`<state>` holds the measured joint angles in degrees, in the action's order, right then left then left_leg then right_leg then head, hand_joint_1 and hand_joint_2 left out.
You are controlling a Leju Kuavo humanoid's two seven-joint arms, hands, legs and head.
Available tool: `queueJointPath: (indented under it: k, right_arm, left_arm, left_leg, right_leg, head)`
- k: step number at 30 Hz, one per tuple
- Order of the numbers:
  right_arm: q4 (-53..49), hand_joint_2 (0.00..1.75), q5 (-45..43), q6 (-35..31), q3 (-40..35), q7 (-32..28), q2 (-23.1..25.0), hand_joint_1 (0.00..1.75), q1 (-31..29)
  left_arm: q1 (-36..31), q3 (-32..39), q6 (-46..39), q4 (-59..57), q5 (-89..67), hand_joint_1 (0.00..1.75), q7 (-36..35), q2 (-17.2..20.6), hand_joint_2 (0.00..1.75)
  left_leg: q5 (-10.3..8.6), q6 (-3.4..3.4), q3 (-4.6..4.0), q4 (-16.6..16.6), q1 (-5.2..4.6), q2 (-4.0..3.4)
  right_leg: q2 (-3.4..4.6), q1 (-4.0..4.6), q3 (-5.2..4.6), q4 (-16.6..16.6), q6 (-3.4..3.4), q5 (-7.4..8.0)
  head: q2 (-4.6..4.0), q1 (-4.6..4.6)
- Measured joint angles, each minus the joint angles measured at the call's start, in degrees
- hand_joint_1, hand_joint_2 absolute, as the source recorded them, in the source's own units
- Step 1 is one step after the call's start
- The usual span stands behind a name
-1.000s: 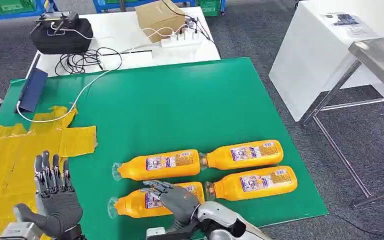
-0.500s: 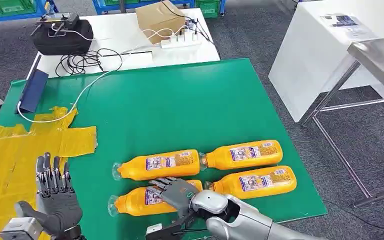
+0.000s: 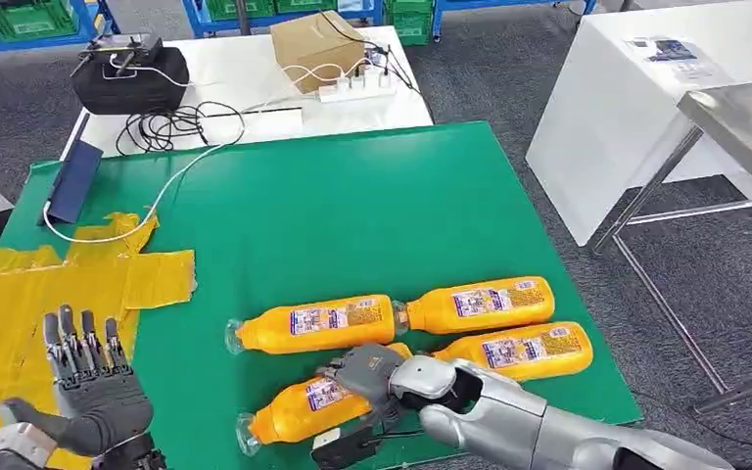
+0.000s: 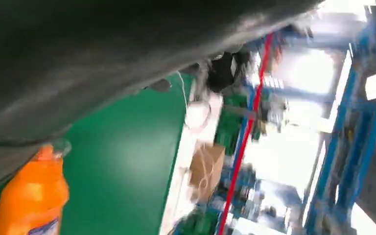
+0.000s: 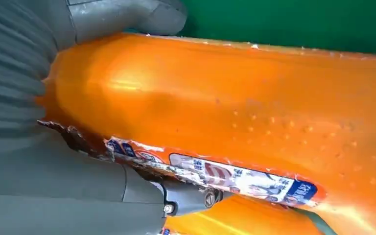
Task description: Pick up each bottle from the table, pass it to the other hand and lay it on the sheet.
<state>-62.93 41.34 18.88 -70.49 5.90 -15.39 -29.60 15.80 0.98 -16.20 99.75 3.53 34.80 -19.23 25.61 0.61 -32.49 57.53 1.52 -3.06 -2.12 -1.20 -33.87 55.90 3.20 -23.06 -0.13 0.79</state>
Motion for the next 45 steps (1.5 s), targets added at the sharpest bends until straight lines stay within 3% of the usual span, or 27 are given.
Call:
queueJointPath:
  k: [1, 2, 5, 7, 10, 13, 17, 25, 34, 45]
  right_arm:
    - [0.0, 1.75, -1.33, -1.69, 0.07, -0.02, 0.02, 1.75, 0.68]
    - [0.0, 1.75, -5.4, -6.15, 1.14, -1.01, 0.57, 1.75, 2.18]
    - [-1.81, 1.75, -23.62, -17.47, 9.82, -8.73, 4.63, 1.75, 8.67]
    - [-5.67, 1.75, -26.9, -20.61, 13.67, -12.31, 7.2, 1.75, 14.79]
    - [-12.23, 1.75, -28.58, -20.56, 18.3, -14.49, 10.23, 1.75, 21.81]
    - [-16.18, 1.75, -29.32, -19.33, 22.5, -15.83, 11.54, 1.75, 24.57]
    - [-20.64, 1.75, -29.78, -17.08, 27.32, -19.56, 13.82, 1.75, 28.01]
    - [-21.92, 1.75, -30.68, -14.09, 30.25, -20.26, 14.93, 1.75, 30.81]
    - [-21.55, 1.75, -30.02, -12.84, 30.29, -19.47, 14.95, 1.75, 31.02]
    - [-18.69, 1.75, -28.55, -11.49, 28.08, -17.42, 14.93, 1.75, 27.02]
  left_arm:
    - [0.18, 0.24, -2.79, 0.41, 2.04, 0.0, 0.13, -0.02, 0.0]
    - [0.69, 0.62, -5.27, 0.97, 3.74, 0.0, 0.53, -0.04, 1.75]
    - [2.81, 1.82, -4.85, 2.99, 8.95, 0.0, 1.07, -0.09, 1.75]
    - [3.94, 2.21, -2.24, 4.03, 10.33, 0.0, 1.09, -0.13, 1.75]
    - [4.64, 2.38, 0.53, 4.81, 11.07, 0.0, 0.79, -0.31, 1.75]
    - [4.91, 2.49, 2.04, 5.09, 11.27, 0.0, 0.26, -0.35, 1.75]
    - [5.35, 2.49, 10.46, 5.58, 10.75, 0.0, -1.44, -0.35, 1.75]
    - [6.58, -0.39, 21.27, 5.88, 2.55, 0.0, -0.55, -0.22, 1.75]
    - [6.74, -4.26, 22.73, 5.93, -0.14, 0.0, 0.79, 0.89, 1.75]
    - [6.0, -9.33, 22.01, 5.9, -4.84, 0.0, 1.03, 3.85, 1.75]
  left_leg:
    - [0.0, 0.0, -0.01, 0.0, 0.01, 0.0]
    - [-0.02, 0.0, 0.01, 0.0, 0.03, 0.01]
    - [0.14, 0.14, 0.15, 0.0, 0.09, -0.05]
    - [0.12, 0.14, -0.21, 0.01, 0.08, 0.0]
    - [0.05, 0.15, -0.76, 0.01, 0.09, 0.05]
    - [0.06, 0.15, -0.81, 0.0, 0.07, 0.03]
    - [0.08, 0.13, -0.9, 0.01, -0.04, 0.03]
    - [0.11, 0.12, -0.93, 0.01, -0.05, 0.03]
    - [0.11, 0.12, -0.94, 0.01, -0.05, 0.03]
    - [0.1, 0.12, -0.97, 0.01, -0.05, 0.03]
  right_leg:
    - [0.0, 0.01, 0.3, -0.01, 0.0, 0.0]
    - [0.01, 0.02, 0.64, -0.01, 0.01, 0.01]
    - [0.06, 0.06, 0.7, -0.04, 0.01, -0.04]
    - [0.03, 0.06, 0.39, 0.0, 0.01, -0.05]
    - [0.0, 0.09, -0.16, 0.08, 0.01, -0.05]
    - [0.0, 0.08, -0.21, 0.06, -0.02, -0.08]
    - [0.0, 0.0, -0.28, 0.04, -0.01, -0.07]
    - [0.01, 0.0, -0.34, 0.03, -0.01, -0.07]
    - [0.0, 0.0, -0.33, 0.03, -0.01, -0.07]
    - [0.0, 0.01, -0.35, 0.04, -0.01, -0.07]
  head:
    - [0.0, 0.0]
    - [0.0, 0.04]
    - [0.0, 0.07]
    - [0.0, 0.0]
    - [0.0, 0.0]
    - [0.0, 0.02]
    - [0.0, 0.02]
    - [0.0, 0.02]
    - [0.0, 0.04]
    - [0.0, 0.04]
